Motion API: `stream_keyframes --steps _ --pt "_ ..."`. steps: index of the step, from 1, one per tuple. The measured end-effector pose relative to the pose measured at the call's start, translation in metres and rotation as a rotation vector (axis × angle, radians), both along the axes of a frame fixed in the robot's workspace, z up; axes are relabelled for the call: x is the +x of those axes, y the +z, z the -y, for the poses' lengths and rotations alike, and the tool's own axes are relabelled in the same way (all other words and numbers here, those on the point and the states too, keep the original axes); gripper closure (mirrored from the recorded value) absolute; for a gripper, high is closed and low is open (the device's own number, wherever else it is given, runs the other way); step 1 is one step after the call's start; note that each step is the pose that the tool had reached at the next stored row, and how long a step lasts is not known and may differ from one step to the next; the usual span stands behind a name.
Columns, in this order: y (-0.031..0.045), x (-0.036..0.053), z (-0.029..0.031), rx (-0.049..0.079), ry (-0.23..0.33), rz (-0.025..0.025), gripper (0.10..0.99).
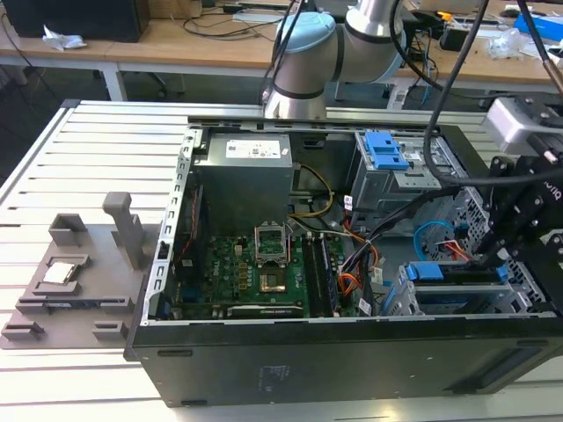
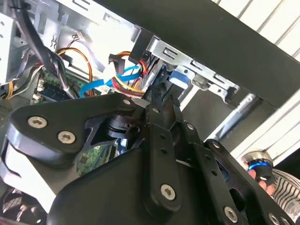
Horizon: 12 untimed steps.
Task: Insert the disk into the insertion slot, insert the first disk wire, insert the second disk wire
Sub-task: 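Insert the first disk wire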
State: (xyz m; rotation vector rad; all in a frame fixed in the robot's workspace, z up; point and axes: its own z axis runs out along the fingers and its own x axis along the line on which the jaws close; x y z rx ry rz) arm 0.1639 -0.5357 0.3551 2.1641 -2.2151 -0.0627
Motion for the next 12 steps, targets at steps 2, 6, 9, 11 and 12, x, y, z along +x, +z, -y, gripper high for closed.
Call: stream_keyframes --steps 2,6,9,11,12 --pt "0.0099 0.0 -0.0001 0.0 0.0 0.0 0.847" --pt "0.0194 0.0 -0.0013 0.0 0.0 0.0 0.847" --pt "0.0213 0.0 -0.0017 0.0 0.0 0.0 0.98" --pt "0.0216 0.0 -0.0018 0.0 0.0 0.0 0.98" --pt "0.0217 0.0 -0.0018 0.0 0.0 0.0 0.98"
